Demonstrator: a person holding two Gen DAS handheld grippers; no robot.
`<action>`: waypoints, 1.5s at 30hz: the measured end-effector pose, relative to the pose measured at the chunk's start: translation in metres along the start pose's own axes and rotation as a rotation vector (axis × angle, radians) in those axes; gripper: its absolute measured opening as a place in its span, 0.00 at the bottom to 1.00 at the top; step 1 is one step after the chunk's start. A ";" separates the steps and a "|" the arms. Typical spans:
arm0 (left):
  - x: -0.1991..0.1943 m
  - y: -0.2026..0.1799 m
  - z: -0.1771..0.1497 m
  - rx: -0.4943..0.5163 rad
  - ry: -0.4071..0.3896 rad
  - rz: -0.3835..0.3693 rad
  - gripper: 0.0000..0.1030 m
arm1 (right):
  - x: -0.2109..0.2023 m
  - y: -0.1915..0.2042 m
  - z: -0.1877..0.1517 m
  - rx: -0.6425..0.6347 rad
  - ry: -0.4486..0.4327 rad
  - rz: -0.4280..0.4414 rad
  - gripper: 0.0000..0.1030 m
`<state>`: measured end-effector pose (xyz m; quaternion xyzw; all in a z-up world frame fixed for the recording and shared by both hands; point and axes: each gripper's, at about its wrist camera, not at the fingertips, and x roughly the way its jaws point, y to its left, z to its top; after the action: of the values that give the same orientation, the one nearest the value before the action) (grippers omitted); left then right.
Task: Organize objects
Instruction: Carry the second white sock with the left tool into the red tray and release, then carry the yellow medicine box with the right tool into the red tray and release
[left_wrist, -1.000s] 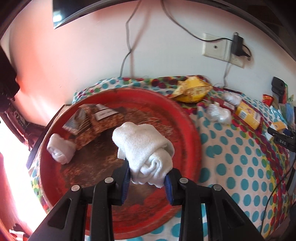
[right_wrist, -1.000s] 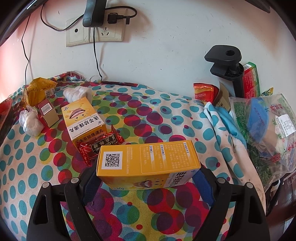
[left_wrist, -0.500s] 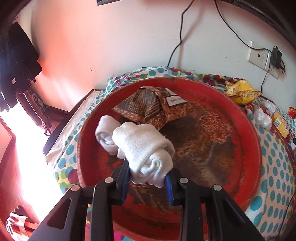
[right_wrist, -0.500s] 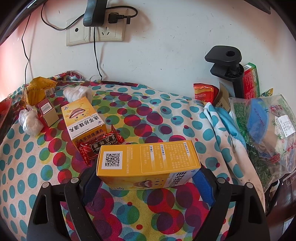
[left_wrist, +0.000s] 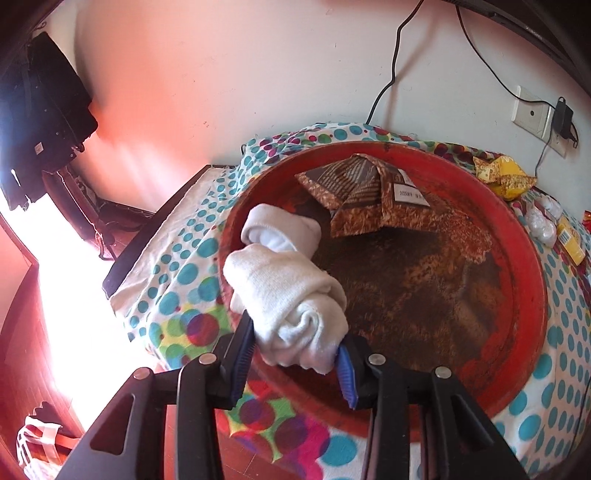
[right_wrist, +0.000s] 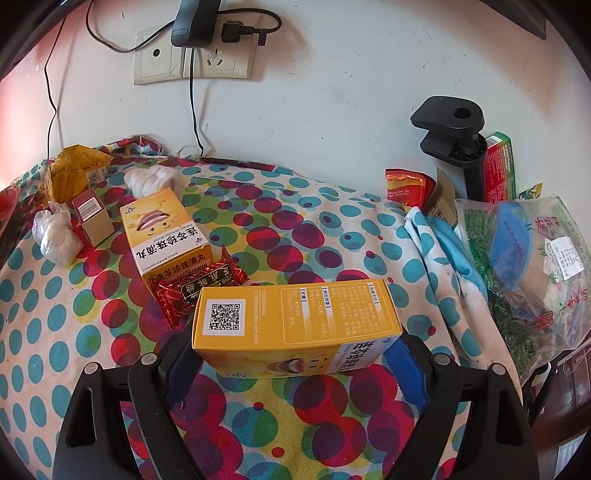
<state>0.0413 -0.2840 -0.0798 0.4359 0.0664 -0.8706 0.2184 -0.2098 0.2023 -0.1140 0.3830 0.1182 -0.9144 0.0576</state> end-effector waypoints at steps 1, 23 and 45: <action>-0.005 0.001 -0.004 0.009 -0.006 -0.014 0.40 | 0.000 0.000 0.000 0.000 0.000 0.001 0.84; -0.065 -0.089 -0.043 0.263 -0.264 -0.246 0.57 | -0.003 0.021 -0.001 -0.104 -0.025 -0.144 0.84; -0.060 -0.086 -0.048 0.169 -0.259 -0.241 0.57 | -0.101 0.084 0.028 0.039 -0.136 0.129 0.84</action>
<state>0.0703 -0.1728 -0.0683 0.3262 0.0158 -0.9416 0.0820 -0.1420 0.1154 -0.0378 0.3280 0.0714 -0.9347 0.1168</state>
